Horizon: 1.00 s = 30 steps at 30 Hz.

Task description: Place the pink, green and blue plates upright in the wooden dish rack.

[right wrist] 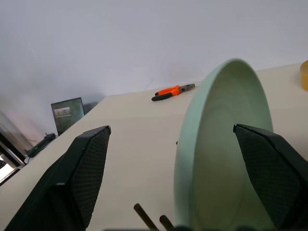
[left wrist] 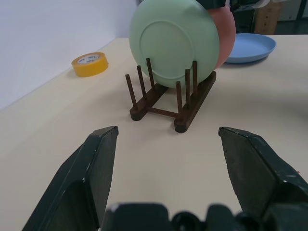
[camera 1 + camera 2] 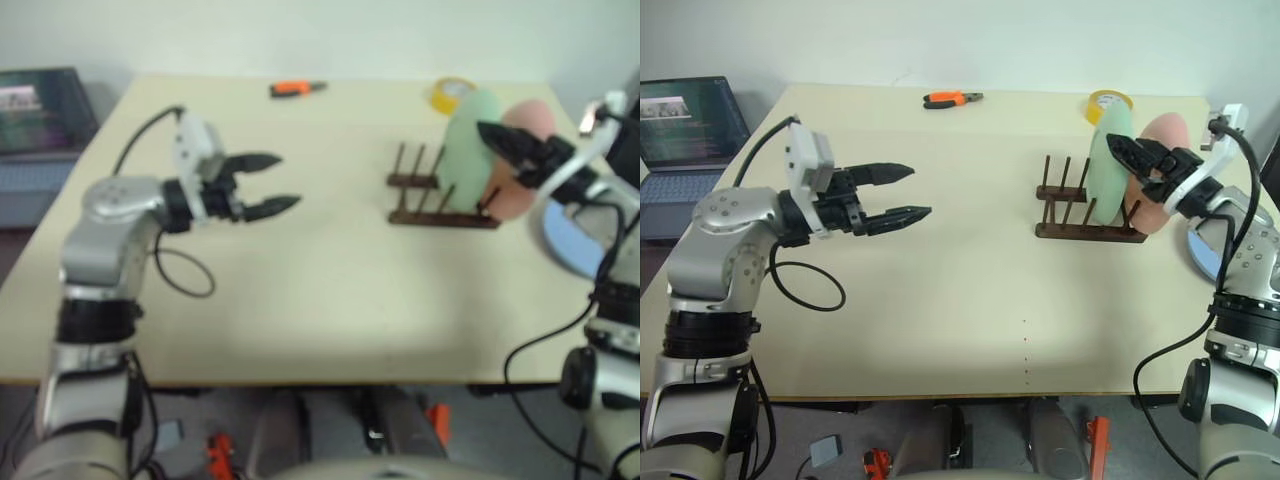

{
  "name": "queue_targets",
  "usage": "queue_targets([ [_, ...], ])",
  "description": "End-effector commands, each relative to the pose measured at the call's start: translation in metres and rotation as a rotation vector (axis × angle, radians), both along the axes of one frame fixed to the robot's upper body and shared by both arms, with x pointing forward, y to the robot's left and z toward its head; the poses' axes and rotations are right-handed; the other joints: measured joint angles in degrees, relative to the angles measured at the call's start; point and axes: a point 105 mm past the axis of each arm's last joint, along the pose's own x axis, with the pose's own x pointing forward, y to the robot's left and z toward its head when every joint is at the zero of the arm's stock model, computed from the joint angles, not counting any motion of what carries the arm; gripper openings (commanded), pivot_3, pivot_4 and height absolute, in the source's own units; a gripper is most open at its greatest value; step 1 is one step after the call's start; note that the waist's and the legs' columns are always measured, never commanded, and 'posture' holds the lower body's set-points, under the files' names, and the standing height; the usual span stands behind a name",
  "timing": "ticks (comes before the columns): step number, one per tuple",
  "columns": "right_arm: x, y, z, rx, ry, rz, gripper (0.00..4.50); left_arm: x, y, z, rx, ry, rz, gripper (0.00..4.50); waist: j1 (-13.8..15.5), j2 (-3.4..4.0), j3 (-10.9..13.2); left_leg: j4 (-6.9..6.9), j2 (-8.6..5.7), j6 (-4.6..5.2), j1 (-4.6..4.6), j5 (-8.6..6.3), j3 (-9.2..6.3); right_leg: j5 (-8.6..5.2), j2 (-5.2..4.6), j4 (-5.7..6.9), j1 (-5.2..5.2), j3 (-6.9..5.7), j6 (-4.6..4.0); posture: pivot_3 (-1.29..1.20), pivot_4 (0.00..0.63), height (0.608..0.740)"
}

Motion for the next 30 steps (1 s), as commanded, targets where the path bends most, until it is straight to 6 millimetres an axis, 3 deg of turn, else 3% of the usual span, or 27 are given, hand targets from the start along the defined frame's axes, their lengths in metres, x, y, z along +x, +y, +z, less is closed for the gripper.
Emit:
queue_targets([
  [1, -0.007, -0.001, 0.027, -0.050, -0.110, -0.017, 4.48, -0.004, -0.004, 0.016, -0.003, -0.064, -0.019, 3.69, 0.00, 0.00, 0.00, 0.00, 0.00, 0.00, 0.00, 0.00, 0.00, 0.00, 0.00, 0.00, 0.00, 0.00, 0.00, 0.00, 0.150, 0.740],
  [8, -0.017, -0.006, 0.033, -0.107, -0.145, -0.018, 4.48, -0.004, -0.005, 0.016, 0.000, -0.066, -0.024, 3.69, 0.03, 0.00, 0.00, 0.00, 0.00, 0.00, 0.00, 0.00, 0.00, 0.00, 0.00, 0.00, 0.00, 0.00, 0.00, 0.00, 0.150, 0.740],
  [13, -0.041, -0.011, 0.041, -0.203, -0.170, 0.058, 4.48, -0.003, -0.005, 0.017, -0.001, -0.068, -0.030, 3.69, 0.13, 0.00, 0.00, -0.04, 0.00, 0.00, -0.01, 0.00, -0.01, 0.00, -0.01, -0.04, 0.00, 0.00, 0.00, 0.00, 0.150, 0.740],
  [16, -0.051, -0.022, 0.035, -0.288, -0.146, 0.065, 4.48, -0.002, -0.007, 0.017, -0.002, -0.068, -0.036, 3.69, 0.17, -0.01, 0.00, -0.05, 0.00, 0.00, -0.01, 0.00, -0.01, -0.01, -0.02, -0.08, 0.02, -0.01, 0.00, 0.00, 0.150, 0.740],
  [20, -0.066, -0.050, 0.018, -0.402, -0.076, 0.050, 4.48, -0.001, -0.010, 0.015, 0.000, -0.064, -0.046, 3.69, 0.19, -0.01, 0.00, -0.04, -0.02, 0.00, 0.02, 0.00, -0.01, 0.00, -0.03, -0.09, 0.05, -0.01, 0.01, 0.00, 0.150, 0.740],
  [24, -0.076, -0.070, -0.011, -0.525, 0.038, 0.045, 4.48, -0.001, -0.013, 0.015, 0.001, -0.062, -0.063, 3.69, 0.10, -0.01, -0.01, -0.05, -0.06, 0.00, 0.03, 0.00, 0.00, 0.00, -0.02, -0.12, 0.07, -0.01, 0.01, 0.00, 0.150, 0.740],
  [30, -0.071, -0.095, -0.039, -0.642, 0.132, -0.016, 4.48, -0.001, -0.016, 0.014, 0.009, -0.056, -0.087, 3.69, -0.12, -0.01, -0.01, 0.01, -0.11, 0.00, 0.14, 0.00, 0.01, 0.03, 0.05, -0.02, 0.08, 0.04, 0.05, 0.00, 0.150, 0.740],
])
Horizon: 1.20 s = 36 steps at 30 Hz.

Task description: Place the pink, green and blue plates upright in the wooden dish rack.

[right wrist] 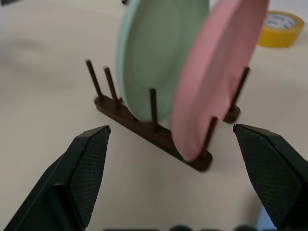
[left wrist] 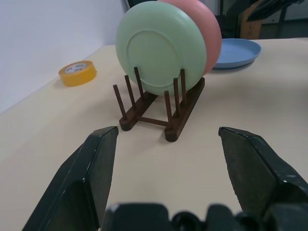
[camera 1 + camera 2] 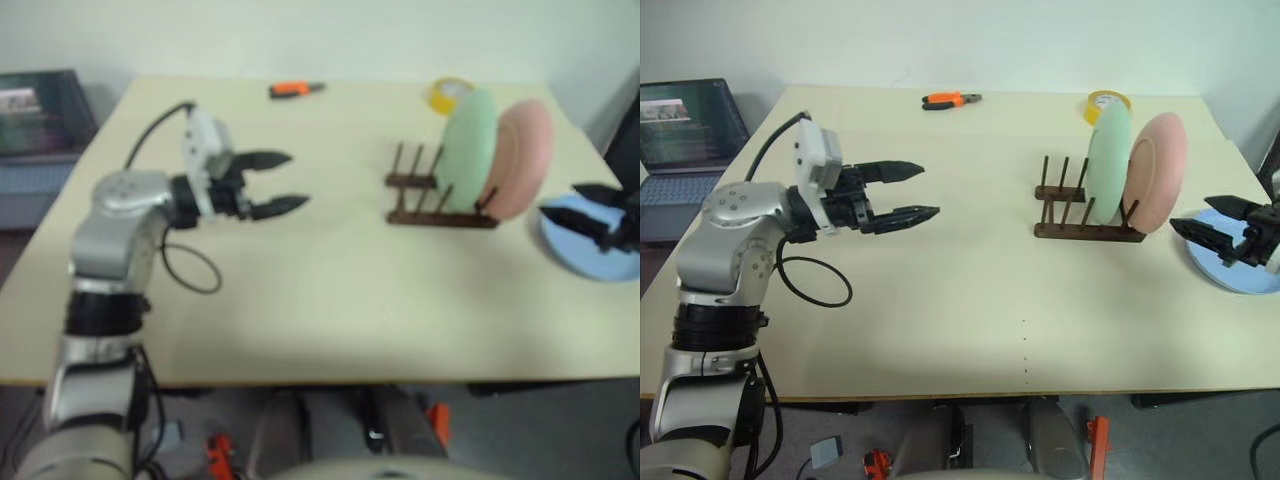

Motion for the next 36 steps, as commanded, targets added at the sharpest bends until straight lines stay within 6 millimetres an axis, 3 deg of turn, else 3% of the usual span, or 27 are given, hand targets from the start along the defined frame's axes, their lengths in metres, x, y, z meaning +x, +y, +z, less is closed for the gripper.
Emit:
queue_targets([
  [1, 0.002, -0.009, -0.001, -0.111, -0.010, -0.010, 4.48, -0.001, -0.005, 0.009, 0.006, -0.043, -0.024, 3.69, 0.06, 0.00, 0.00, 0.01, 0.00, 0.00, 0.00, 0.00, 0.01, 0.00, 0.01, 0.01, 0.01, -0.03, 0.00, 0.00, 0.150, 0.740],
  [13, 0.007, -0.019, -0.034, -0.247, 0.095, -0.025, 4.48, -0.008, -0.020, 0.000, 0.060, -0.021, -0.070, 3.69, 0.15, 0.00, 0.00, 0.03, -0.01, 0.00, -0.04, 0.00, 0.01, 0.00, 0.02, -0.01, 0.01, -0.04, -0.01, 0.00, 0.150, 0.740],
  [27, 0.009, -0.041, -0.052, -0.346, 0.157, -0.111, 4.48, -0.023, -0.087, -0.011, 0.193, 0.019, -0.182, 3.69, 0.21, 0.03, -0.02, 0.24, -0.07, -0.01, -0.05, 0.00, 0.01, 0.02, 0.03, 0.06, 0.07, 0.00, 0.04, 0.00, 0.150, 0.740],
  [36, 0.015, -0.053, -0.067, -0.409, 0.191, -0.185, 4.48, -0.030, -0.091, -0.016, 0.193, 0.017, -0.226, 3.69, 0.09, 0.08, -0.04, 0.27, -0.02, 0.00, -0.03, 0.00, -0.03, 0.01, 0.11, 0.14, 0.06, 0.00, 0.02, 0.00, 0.150, 0.740],
])
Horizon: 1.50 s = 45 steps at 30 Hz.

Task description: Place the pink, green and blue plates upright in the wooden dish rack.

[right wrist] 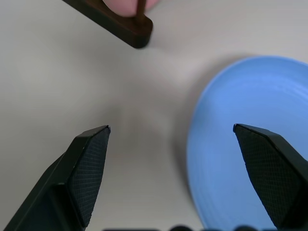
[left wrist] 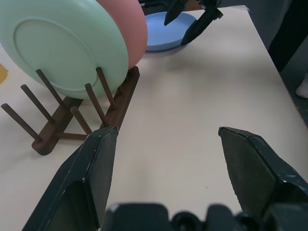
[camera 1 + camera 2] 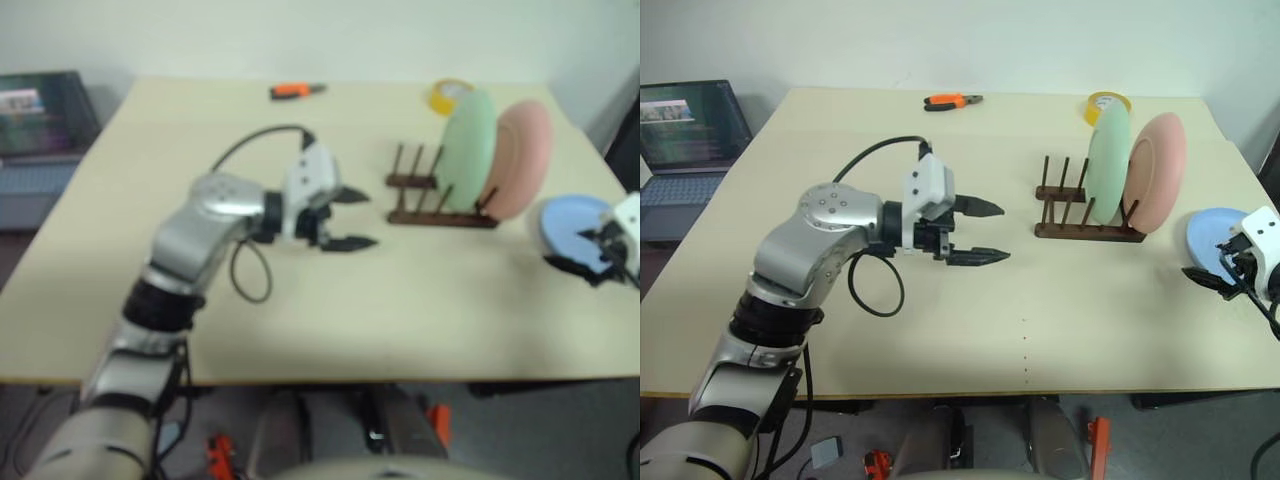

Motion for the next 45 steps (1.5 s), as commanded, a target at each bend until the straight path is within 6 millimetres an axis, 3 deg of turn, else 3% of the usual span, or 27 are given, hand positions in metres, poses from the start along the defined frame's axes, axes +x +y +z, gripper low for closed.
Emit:
queue_targets([
  [1, 0.005, -0.001, 0.004, -0.031, -0.025, 0.004, 4.48, -0.007, -0.002, 0.010, -0.010, -0.058, -0.027, 3.69, 0.00, 0.00, 0.00, 0.01, 0.00, 0.00, 0.00, 0.00, 0.00, 0.00, -0.01, 0.00, 0.00, 0.01, 0.00, 0.00, 0.150, 0.740],
  [6, 0.002, 0.002, -0.001, 0.001, -0.010, 0.013, 4.48, -0.007, 0.000, 0.011, -0.013, -0.058, -0.022, 3.69, 0.04, 0.01, 0.00, 0.04, -0.02, 0.00, -0.02, 0.00, 0.01, 0.01, -0.02, 0.00, 0.00, 0.01, 0.01, 0.00, 0.150, 0.740],
  [22, 0.002, -0.015, -0.019, -0.121, 0.029, -0.074, 4.48, -0.009, -0.001, 0.006, -0.007, -0.054, -0.023, 3.69, 0.05, 0.02, -0.01, 0.09, -0.02, 0.00, -0.01, 0.00, 0.00, 0.01, -0.02, 0.05, 0.02, 0.02, 0.01, 0.00, 0.150, 0.740],
  [26, 0.002, -0.014, -0.026, -0.114, 0.042, -0.078, 3.25, -0.009, -0.001, 0.006, -0.008, -0.054, -0.023, 3.69, 0.05, 0.02, -0.01, 0.10, -0.03, 0.00, -0.01, 0.00, 0.00, 0.01, -0.02, 0.06, 0.02, 0.01, 0.01, 0.00, 0.150, 0.740],
  [35, 0.002, -0.009, -0.028, -0.107, 0.048, -0.070, 0.02, -0.010, 0.001, 0.007, -0.010, -0.055, -0.013, 3.69, 0.04, 0.03, -0.02, 0.10, -0.02, 0.00, 0.00, 0.00, 0.00, 0.01, -0.02, 0.07, 0.02, 0.02, 0.01, 0.00, 0.150, 0.740],
  [41, 0.004, -0.008, -0.018, -0.091, 0.009, -0.080, 0.02, -0.009, 0.001, 0.007, -0.012, -0.059, -0.010, 3.69, 0.05, 0.03, -0.04, 0.14, -0.02, 0.00, 0.03, 0.00, -0.01, 0.01, -0.02, 0.10, 0.05, 0.02, 0.01, 0.00, 0.150, 0.740],
  [45, 0.009, -0.007, 0.000, -0.049, -0.068, -0.117, 0.02, -0.009, 0.002, 0.008, -0.016, -0.064, -0.010, 3.69, 0.03, 0.03, -0.04, 0.14, -0.02, 0.00, 0.03, 0.00, -0.01, 0.01, -0.02, 0.11, 0.05, 0.02, 0.01, 0.00, 0.150, 0.740],
])
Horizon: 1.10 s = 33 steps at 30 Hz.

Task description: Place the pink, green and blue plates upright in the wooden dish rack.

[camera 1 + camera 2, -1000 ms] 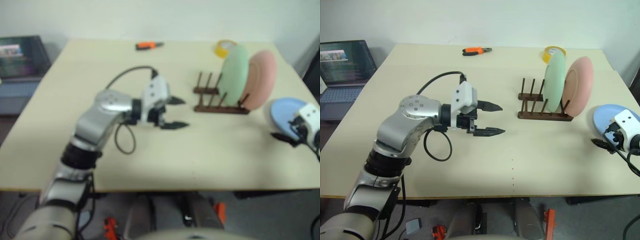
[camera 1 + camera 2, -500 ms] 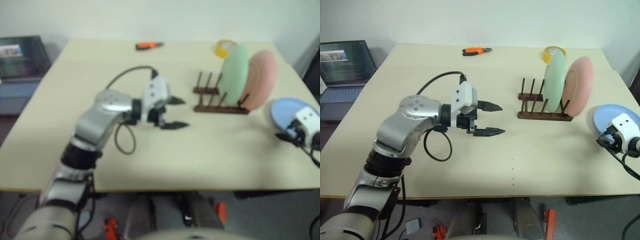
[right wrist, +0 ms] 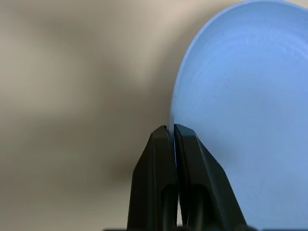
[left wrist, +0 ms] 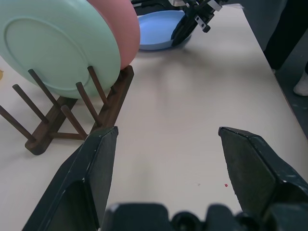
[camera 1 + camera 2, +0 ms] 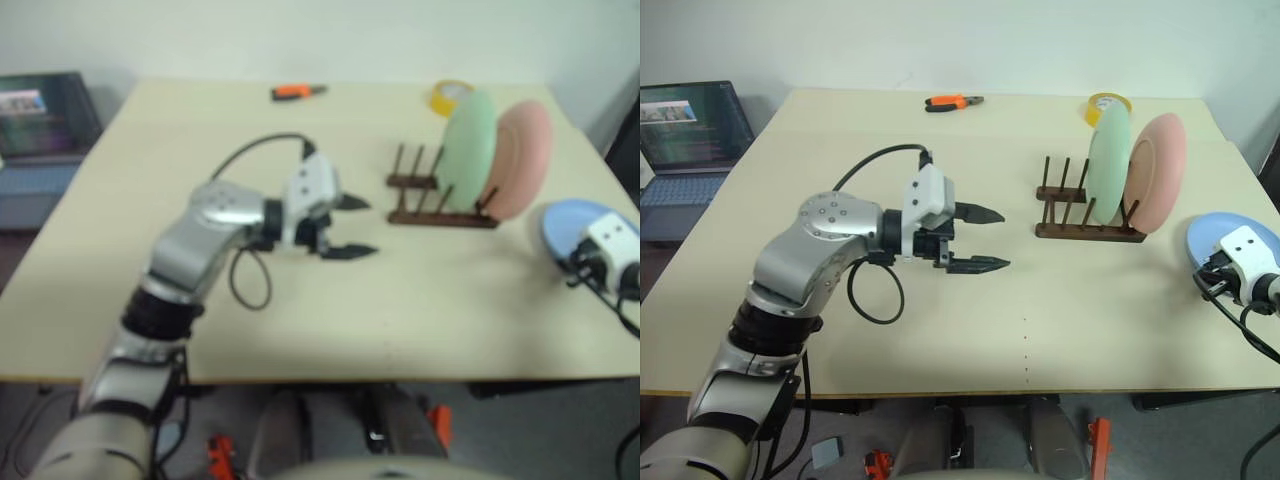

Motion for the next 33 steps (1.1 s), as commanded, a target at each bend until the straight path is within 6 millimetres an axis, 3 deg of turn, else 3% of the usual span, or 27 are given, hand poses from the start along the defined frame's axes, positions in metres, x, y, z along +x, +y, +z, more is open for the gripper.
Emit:
queue_targets([
  [1, 0.007, 0.000, 0.033, 0.037, -0.131, -0.038, 0.02, -0.002, 0.002, 0.013, -0.020, -0.062, -0.001, 3.69, 0.00, 0.00, 0.00, 0.00, 0.00, 0.00, 0.00, 0.00, 0.00, 0.00, 0.00, 0.00, 0.00, 0.00, 0.00, 0.00, 0.150, 0.740],
  [11, 0.005, 0.000, 0.073, 0.068, -0.288, -0.102, 0.02, 0.000, 0.003, 0.015, -0.033, -0.065, 0.002, 3.69, 0.03, 0.01, -0.01, -0.01, -0.01, 0.00, -0.01, 0.00, 0.00, 0.00, 0.00, 0.00, -0.01, 0.02, 0.00, 0.00, 0.150, 0.740],
  [15, 0.004, -0.007, 0.110, 0.016, -0.405, -0.129, 0.02, 0.000, 0.004, 0.016, -0.038, -0.066, 0.001, 3.69, 0.01, 0.03, -0.01, 0.00, -0.01, 0.00, -0.01, 0.00, 0.01, 0.00, -0.01, 0.00, -0.01, 0.01, 0.00, 0.00, 0.150, 0.740],
  [21, 0.005, -0.002, 0.160, -0.032, -0.538, -0.112, 0.02, 0.002, 0.006, 0.017, -0.042, -0.069, 0.006, 3.69, -0.05, 0.06, -0.02, -0.02, 0.00, 0.00, 0.00, 0.00, 0.02, 0.00, 0.00, 0.02, -0.03, 0.03, 0.00, 0.00, 0.150, 0.740],
  [27, 0.001, 0.038, 0.223, 0.032, -0.724, 0.024, 0.02, 0.003, 0.012, 0.019, -0.052, -0.076, 0.022, 3.69, -0.10, 0.09, -0.01, -0.04, 0.02, 0.00, -0.01, 0.00, -0.01, -0.01, 0.01, 0.01, -0.06, 0.07, -0.01, 0.00, 0.150, 0.740],
  [33, -0.005, 0.099, 0.275, 0.236, -0.891, 0.273, 0.02, 0.005, 0.021, 0.023, -0.071, -0.086, 0.049, 3.69, -0.02, 0.09, 0.00, -0.06, 0.04, 0.00, -0.03, 0.00, -0.02, -0.01, 0.01, -0.02, -0.07, 0.03, -0.02, 0.00, 0.150, 0.740],
])
